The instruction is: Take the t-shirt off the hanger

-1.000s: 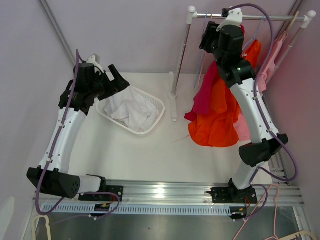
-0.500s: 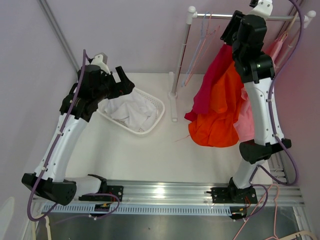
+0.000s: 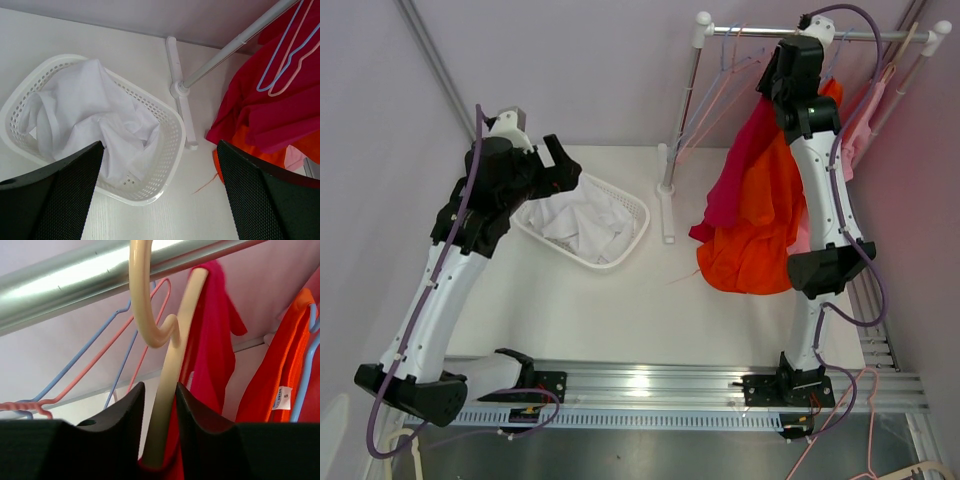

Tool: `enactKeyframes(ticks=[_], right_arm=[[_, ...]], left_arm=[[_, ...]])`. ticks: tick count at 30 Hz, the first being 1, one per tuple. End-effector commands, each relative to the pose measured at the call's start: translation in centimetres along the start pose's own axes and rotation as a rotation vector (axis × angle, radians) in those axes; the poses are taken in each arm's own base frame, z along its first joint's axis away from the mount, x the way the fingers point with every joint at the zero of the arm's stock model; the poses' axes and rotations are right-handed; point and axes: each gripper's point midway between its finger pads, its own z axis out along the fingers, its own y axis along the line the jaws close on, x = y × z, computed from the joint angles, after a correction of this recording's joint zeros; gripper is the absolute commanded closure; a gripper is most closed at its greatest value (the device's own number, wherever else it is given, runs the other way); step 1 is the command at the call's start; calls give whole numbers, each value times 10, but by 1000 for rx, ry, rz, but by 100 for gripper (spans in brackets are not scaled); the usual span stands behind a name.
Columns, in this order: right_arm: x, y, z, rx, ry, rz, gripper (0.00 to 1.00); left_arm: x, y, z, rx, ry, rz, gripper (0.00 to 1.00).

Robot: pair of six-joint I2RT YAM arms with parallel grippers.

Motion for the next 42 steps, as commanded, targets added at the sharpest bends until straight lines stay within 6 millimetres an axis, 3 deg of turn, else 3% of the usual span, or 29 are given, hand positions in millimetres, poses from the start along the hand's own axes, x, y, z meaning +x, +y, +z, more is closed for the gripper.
enactKeyframes(ticks=[1,2,3,7,10,12,15,18,20,26,31,33,36,37,40,42], right_arm=[[-32,5,-3,-22,-98,33,66],[-31,6,-2,-27,-97,30,69],[-31,6,-2,-27,-98,31,79],[-37,0,-4,17,-137,-7,68],[-42,-2,-6,34,-152,-13,71],[-43,-4,-5,39,-158,-23,64],[-43,-4,-3,41,-162,-33,63],[-44,-7,-1,57,-169,-40,76],[-42,-10,1,72,-168,-42,98],[-41,-13,3,72,-154,-39,100],[-74,3,-23,16,-244,-50,100],[-95,9,-42,-27,-287,-34,100],[-110,18,-66,-78,-314,-24,100],[-120,17,-83,-91,-332,-15,100],[-128,21,-114,-112,-342,-11,100],[-119,23,-120,-119,-309,-1,100]], left_arm=[[-15,-6,-3,19,-65,30,1],[-15,-7,-3,22,-67,31,1],[-15,-7,-4,24,-69,34,1],[-17,-9,-4,31,-78,38,0],[-15,-11,-4,39,-75,43,0],[-16,-13,-4,48,-76,44,1],[-14,-15,-3,53,-73,44,1],[-13,-15,-2,55,-67,48,1],[-12,-16,-2,60,-63,50,1],[-10,-17,-1,66,-58,52,1],[-14,-20,-4,75,-69,56,1],[-15,-22,-5,81,-73,62,0],[-19,-30,-11,72,-97,108,1],[-22,-24,-10,8,-118,146,0],[-24,-45,-21,27,-148,217,1],[-25,-52,-25,39,-166,235,0]])
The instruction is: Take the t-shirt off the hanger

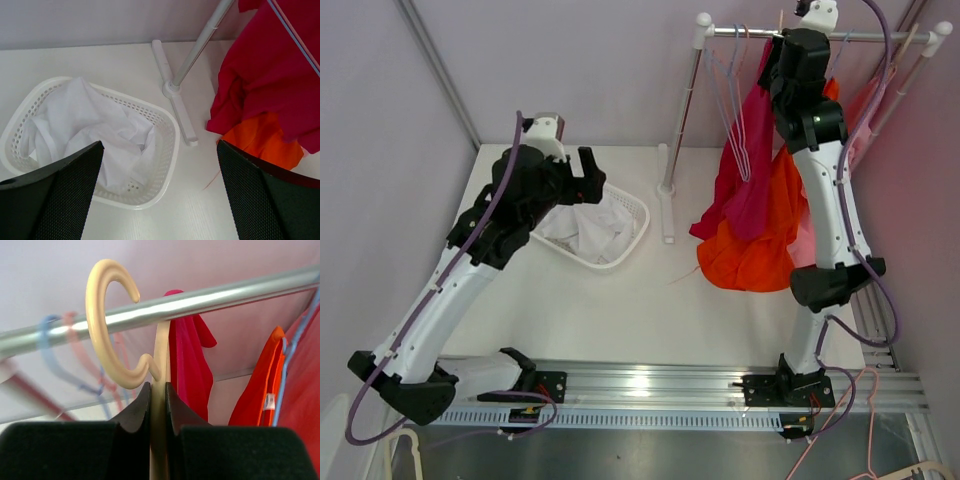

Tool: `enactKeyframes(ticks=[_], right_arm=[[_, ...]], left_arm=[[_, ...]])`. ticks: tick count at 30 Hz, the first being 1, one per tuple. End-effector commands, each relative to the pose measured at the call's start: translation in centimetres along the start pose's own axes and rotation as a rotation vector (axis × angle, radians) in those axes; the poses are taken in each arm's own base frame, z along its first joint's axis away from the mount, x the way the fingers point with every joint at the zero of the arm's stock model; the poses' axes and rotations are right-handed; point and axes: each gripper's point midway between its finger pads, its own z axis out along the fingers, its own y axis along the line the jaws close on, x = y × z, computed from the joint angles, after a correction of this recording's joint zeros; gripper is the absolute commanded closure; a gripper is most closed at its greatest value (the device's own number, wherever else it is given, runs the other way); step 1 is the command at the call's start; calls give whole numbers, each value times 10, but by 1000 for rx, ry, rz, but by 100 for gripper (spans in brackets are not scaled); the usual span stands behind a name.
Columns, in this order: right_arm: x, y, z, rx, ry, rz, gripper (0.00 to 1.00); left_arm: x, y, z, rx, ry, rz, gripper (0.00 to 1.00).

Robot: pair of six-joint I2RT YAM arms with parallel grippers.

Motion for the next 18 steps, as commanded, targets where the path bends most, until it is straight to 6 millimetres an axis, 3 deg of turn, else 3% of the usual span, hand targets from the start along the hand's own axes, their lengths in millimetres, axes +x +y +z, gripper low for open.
enactKeyframes(ticks=[1,2,4,6,7,9,10,11,12,13,14,15,16,17,18], right_arm=[[-78,-3,-69,-64,-160,86,100],[-82,-6,-79,-67,-164,93,100],[-63,-4,-79,-65,-115,91,100],[-59,-7,-89,-69,-98,105,100],[-41,-7,-87,-55,-53,106,100],[-38,-13,-104,-30,-44,127,100],[-34,-5,-114,-44,-40,153,100],[-9,-2,-115,-39,5,137,100],[-20,-10,-137,-31,-30,172,100],[-18,1,-150,-66,-36,192,100],[0,5,-155,-73,-3,197,100],[-8,0,-172,-79,-21,232,100],[-2,1,-182,-89,-1,242,100],[3,9,-194,-121,17,278,100],[10,6,-206,-130,34,284,100]], left_arm=[[-34,-10,-19,-10,-125,74,0],[-36,-13,-21,-5,-135,79,1],[-38,-25,-27,27,-147,108,1],[-35,-35,-29,59,-142,141,1],[-34,-47,-33,101,-144,151,0],[-26,-65,-39,188,-133,181,1],[-25,-81,-47,250,-149,189,0],[-7,-91,-46,295,-126,214,0],[-8,-103,-61,376,-156,233,1],[-3,-123,-76,457,-172,242,1],[11,-133,-78,498,-174,248,1],[15,-141,-87,540,-182,250,1],[21,-156,-106,614,-189,249,1],[30,-163,-112,644,-189,247,0],[44,-168,-116,670,-172,247,0]])
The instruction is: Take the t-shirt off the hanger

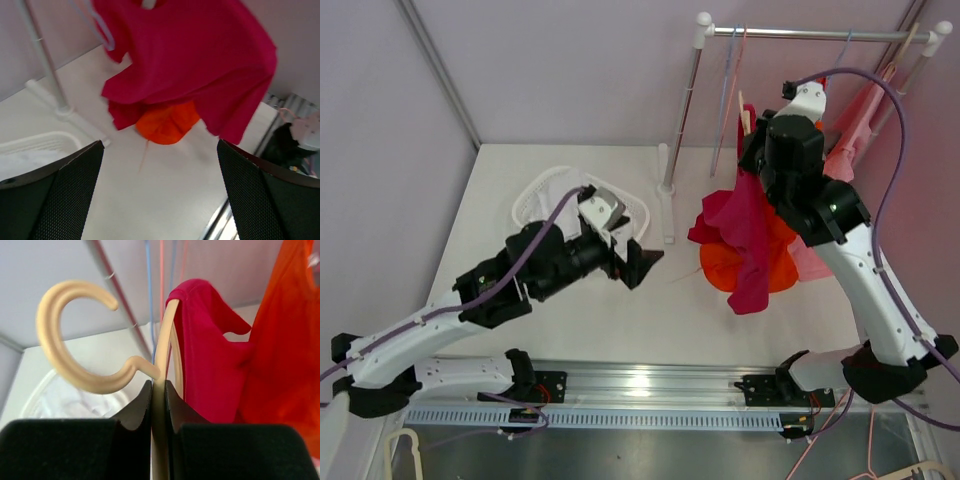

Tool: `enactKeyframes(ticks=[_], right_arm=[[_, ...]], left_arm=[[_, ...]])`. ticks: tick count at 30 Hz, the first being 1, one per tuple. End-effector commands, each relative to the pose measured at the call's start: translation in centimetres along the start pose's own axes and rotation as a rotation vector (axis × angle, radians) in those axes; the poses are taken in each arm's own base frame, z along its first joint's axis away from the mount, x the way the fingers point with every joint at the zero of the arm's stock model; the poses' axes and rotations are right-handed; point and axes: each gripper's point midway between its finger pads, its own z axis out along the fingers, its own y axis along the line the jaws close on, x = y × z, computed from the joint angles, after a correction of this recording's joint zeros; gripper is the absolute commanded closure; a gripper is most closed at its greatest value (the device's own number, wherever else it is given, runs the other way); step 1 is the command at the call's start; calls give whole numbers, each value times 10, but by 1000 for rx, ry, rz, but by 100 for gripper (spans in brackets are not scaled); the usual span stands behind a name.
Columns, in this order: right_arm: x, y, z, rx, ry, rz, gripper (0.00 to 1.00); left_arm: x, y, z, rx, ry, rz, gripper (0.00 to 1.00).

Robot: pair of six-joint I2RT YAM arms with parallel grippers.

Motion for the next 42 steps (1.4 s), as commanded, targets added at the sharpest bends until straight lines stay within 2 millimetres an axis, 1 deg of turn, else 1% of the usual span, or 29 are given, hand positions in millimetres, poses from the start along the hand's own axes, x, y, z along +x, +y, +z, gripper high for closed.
enactKeyframes(ticks=[1,2,3,4,5,6,7,9,10,11,12,13,14,15,17,19,20,22,23,24,26,27,28,29,31,35,40,41,42], right_arm=[[-34,-3,-53,-41,-116,202,100],[-27,6,-62,-72,-103,214,100],[-16,5,-65,-65,-90,208,100],[-18,-2,-73,-42,-113,221,100],[-13,4,-79,-56,-105,218,100],[-12,3,-82,-51,-105,226,100],[-9,-1,-83,-27,-107,219,100],[-7,4,-88,-44,-100,223,100],[-6,6,-89,-54,-96,224,100],[-6,9,-91,-63,-97,228,100],[-5,14,-93,-82,-91,228,100],[-6,17,-95,-91,-93,232,100],[-7,17,-95,-81,-100,234,100],[-8,18,-97,-83,-101,236,100],[-12,21,-101,-88,-112,252,100],[-16,24,-105,-107,-124,277,100],[-15,26,-106,-116,-125,278,100],[-16,29,-107,-126,-129,284,100],[-18,30,-108,-134,-131,287,100],[-19,31,-109,-137,-134,288,100],[-21,32,-110,-144,-136,292,100],[-22,33,-111,-150,-138,300,100],[-25,32,-113,-158,-142,311,100],[-25,33,-114,-165,-141,314,100],[-28,32,-117,-174,-143,329,100],[-33,35,-120,-195,-149,350,100],[-38,42,-123,-219,-145,346,100],[-39,43,-125,-225,-144,350,100],[-39,42,-125,-224,-142,350,100]], left_arm=[[1,-48,-14,154,-88,9,1],[4,-59,-17,183,-99,2,1],[1,-69,-18,206,-133,-23,0],[32,-84,-16,229,-91,-12,1],[37,-92,-17,248,-103,-23,0],[27,-101,-16,264,-169,-64,1],[57,-115,-15,293,-138,-53,1],[61,-128,-9,292,-196,-76,0],[72,-139,-8,302,-194,-68,1],[74,-140,-3,272,-209,-66,1],[88,-148,9,259,-186,-33,1],[88,-154,14,246,-197,-41,0],[78,-156,19,211,-216,-56,0],[90,-167,26,208,-196,-21,0],[75,-178,28,203,-260,-58,0],[76,-191,30,209,-282,-31,0],[66,-195,29,212,-314,-64,0],[68,-198,31,215,-311,-99,1],[62,-198,30,217,-335,-145,1],[68,-198,29,221,-333,-169,0],[67,-198,29,224,-351,-228,1],[59,-198,28,227,-388,-276,1],[61,-199,29,236,-396,-284,0],[66,-202,33,237,-393,-294,1],[60,-210,39,254,-399,-307,0],[71,-227,60,280,-342,-329,0],[74,-232,69,274,-333,-320,1],[73,-234,70,279,-335,-309,2],[72,-233,71,281,-337,-308,18]])
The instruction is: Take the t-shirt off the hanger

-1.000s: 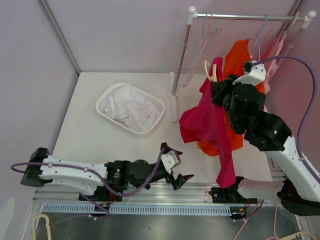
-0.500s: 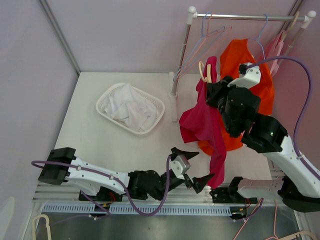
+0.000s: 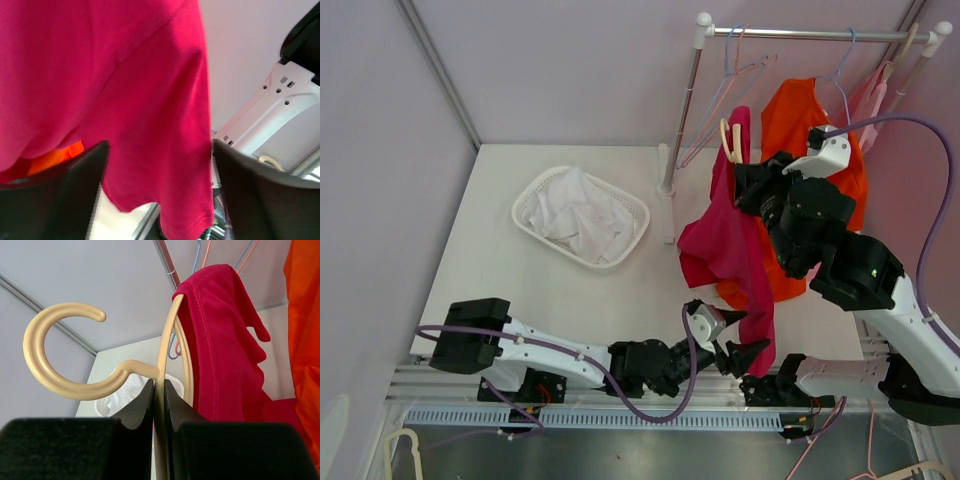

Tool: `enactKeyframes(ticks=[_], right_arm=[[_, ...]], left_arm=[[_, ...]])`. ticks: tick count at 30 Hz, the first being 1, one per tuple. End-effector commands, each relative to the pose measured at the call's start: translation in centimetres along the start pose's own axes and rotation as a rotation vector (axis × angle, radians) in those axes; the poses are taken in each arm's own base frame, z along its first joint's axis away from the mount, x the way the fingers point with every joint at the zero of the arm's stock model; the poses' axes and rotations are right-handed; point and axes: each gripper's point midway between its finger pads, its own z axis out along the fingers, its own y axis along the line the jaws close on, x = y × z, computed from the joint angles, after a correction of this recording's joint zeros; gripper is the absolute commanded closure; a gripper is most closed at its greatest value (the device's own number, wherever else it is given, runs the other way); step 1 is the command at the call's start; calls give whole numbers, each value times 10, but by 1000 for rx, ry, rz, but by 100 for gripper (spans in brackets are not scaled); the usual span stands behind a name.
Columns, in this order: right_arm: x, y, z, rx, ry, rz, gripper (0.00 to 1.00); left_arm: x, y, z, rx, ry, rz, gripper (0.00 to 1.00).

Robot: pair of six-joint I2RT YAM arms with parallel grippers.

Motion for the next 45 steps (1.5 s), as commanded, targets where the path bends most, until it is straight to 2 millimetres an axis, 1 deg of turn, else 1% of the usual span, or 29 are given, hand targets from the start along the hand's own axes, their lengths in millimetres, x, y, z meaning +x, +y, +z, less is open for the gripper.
enactKeyframes(ticks=[1,2,3,8,11,12,14,17,19,20,21,22,23,24,26,28,30,31,34,35,36,37,39,40,41,42,43,44,45], right_arm=[[-34,12,-9,-41,-72,125,100],[-34,12,-10,-45,-70,126,100],[-34,12,-10,-46,-69,126,100],[-37,7,-13,-32,-69,130,100],[-36,-8,-11,69,-60,139,100],[-48,-9,-13,77,-73,165,100],[-45,-15,-8,111,-53,162,100],[-50,-16,-8,92,-27,226,100],[-55,-14,-9,76,-15,289,100],[-47,-10,-8,57,35,298,100],[-49,-16,-2,77,35,317,100],[-54,-13,-2,57,47,331,100],[-35,-5,8,39,138,320,100],[-35,-13,17,68,152,329,100],[-17,-7,29,64,246,338,100],[-16,-10,40,66,266,364,100],[-10,-1,44,9,335,404,100],[-17,-4,50,-5,326,431,100],[-23,9,50,-103,378,479,100],[-24,12,49,-121,387,483,100],[-30,16,46,-143,382,483,100],[-28,18,41,-156,399,477,100],[-21,19,31,-158,422,456,100],[-23,17,17,-162,417,445,100],[-18,17,8,-164,426,435,100],[-15,14,-1,-168,430,424,100],[-11,8,-16,-177,435,418,100],[-8,7,-26,-197,438,391,100],[0,4,-28,-213,445,359,100]], left_arm=[[-34,-18,12,51,-85,-81,35],[-34,-18,13,58,-81,-80,52],[-39,-17,16,53,-86,-84,98],[-50,-28,9,135,-82,-57,100],[-43,-39,-5,183,-39,35,99],[-42,-51,-15,219,-40,64,100],[-30,-57,-31,266,-24,176,99],[-13,-89,-68,359,-10,281,100],[-6,-96,-83,369,-31,364,99],[0,-94,-89,343,-25,391,100],[10,-105,-99,364,-14,420,100],[13,-107,-102,362,-20,459,99],[17,-109,-108,352,-19,470,100],[27,-109,-110,345,-12,493,100],[38,-107,-115,341,-7,511,100],[51,-104,-116,326,13,512,99],[61,-88,-117,276,30,512,99],[64,-81,-116,242,39,490,99],[77,-36,-115,137,109,379,100],[77,-11,-105,66,136,351,99],[91,15,-107,7,225,376,99],[70,22,-103,-36,219,226,99],[60,67,-97,-146,278,201,99],[33,72,-87,-183,252,158,100],[5,99,-81,-261,221,124,99],[-7,113,-81,-313,262,109,99],[-33,117,-74,-332,243,62,99],[-50,140,-73,-392,233,45,99],[-65,146,-73,-411,238,34,99]])
